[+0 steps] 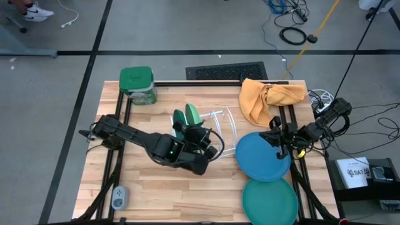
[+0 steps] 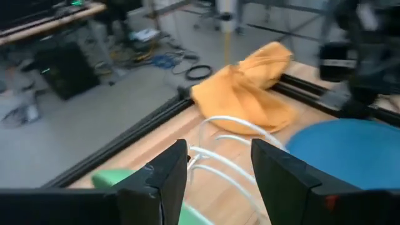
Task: Sort dishes
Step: Put the dark green plate in the dish rack
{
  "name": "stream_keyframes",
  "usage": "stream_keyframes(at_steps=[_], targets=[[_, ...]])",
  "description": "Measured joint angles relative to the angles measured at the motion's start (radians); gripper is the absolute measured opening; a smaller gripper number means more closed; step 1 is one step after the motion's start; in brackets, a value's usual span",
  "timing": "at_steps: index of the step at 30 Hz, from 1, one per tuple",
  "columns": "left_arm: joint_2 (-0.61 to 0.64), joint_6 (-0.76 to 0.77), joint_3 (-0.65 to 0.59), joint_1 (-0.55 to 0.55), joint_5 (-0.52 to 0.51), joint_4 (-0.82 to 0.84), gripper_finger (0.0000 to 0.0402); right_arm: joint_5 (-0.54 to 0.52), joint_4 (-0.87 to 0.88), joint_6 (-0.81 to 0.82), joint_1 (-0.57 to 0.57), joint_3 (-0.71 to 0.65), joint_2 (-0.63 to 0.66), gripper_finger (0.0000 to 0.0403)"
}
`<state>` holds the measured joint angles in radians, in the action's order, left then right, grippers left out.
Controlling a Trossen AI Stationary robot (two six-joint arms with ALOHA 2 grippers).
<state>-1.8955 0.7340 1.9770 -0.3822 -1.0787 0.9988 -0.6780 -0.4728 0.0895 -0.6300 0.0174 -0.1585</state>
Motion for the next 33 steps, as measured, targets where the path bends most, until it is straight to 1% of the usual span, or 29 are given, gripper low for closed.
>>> stream_keyframes(at_steps=[1, 2, 5, 6, 7, 9, 11, 13, 15, 19, 22, 26, 30, 33], targets=[[0.001, -0.065, 0.007, -0.003, 0.036, -0.042, 0.0178, 0.013, 0.0, 0.004, 0.0, 0.0, 0.0, 0.0004], [0.002, -0.142, 0.009, -0.006, 0.099, -0.104, 0.0178, 0.027, 0.001, 0.005, 0.0, 0.0, 0.0, 0.0004], [-0.007, -0.37, 0.009, -0.02, 0.376, -0.329, 0.0178, 0.072, 0.004, 0.005, 0.0, 0.0, 0.0, 0.0004], [-0.018, -0.429, 0.009, -0.026, 0.454, -0.416, 0.0178, 0.088, 0.004, 0.005, 0.0, 0.0, 0.0, 0.0004], [-0.033, -0.493, 0.01, -0.033, 0.515, -0.497, 0.0178, 0.103, 0.004, 0.005, 0.0, 0.0, 0.0, 0.0004], [-0.081, -0.624, 0.011, -0.046, 0.588, -0.621, 0.0178, 0.111, 0.004, 0.005, 0.0, 0.0, 0.0, 0.0004], [-0.139, -0.732, 0.011, -0.054, 0.615, -0.662, 0.0178, 0.109, 0.006, 0.004, 0.0, 0.0, 0.0, 0.0004], [-0.199, -0.781, 0.009, -0.057, 0.638, -0.661, 0.0178, 0.108, 0.006, 0.004, 0.0, 0.0, 0.0, 0.0004], [-0.251, -0.793, 0.007, -0.057, 0.658, -0.664, 0.0178, 0.108, 0.005, 0.004, 0.0, 0.0, 0.0, 0.0004], [-0.322, -0.796, 0.008, -0.057, 0.66, -0.757, 0.0178, 0.11, 0.007, 0.017, 0.0, 0.0, 0.0, 0.0004], [-0.367, -0.802, 0.008, -0.057, 0.667, -0.796, 0.0178, 0.114, 0.007, 0.022, 0.0, 0.0, 0.0, 0.0004], [-0.408, -0.801, 0.012, -0.051, 0.671, -0.81, 0.0178, 0.155, 0.004, 0.033, 0.0, 0.0, 0.0, 0.0004], [-0.475, -0.831, 0.07, -0.046, 0.689, -0.799, 0.0178, 0.16, -0.002, 0.051, 0.0, 0.0, 0.0, 0.0004], [-0.532, -0.875, 0.146, -0.044, 0.714, -0.762, 0.0178, 0.158, -0.004, 0.053, 0.0, 0.0, 0.0, 0.0004]])
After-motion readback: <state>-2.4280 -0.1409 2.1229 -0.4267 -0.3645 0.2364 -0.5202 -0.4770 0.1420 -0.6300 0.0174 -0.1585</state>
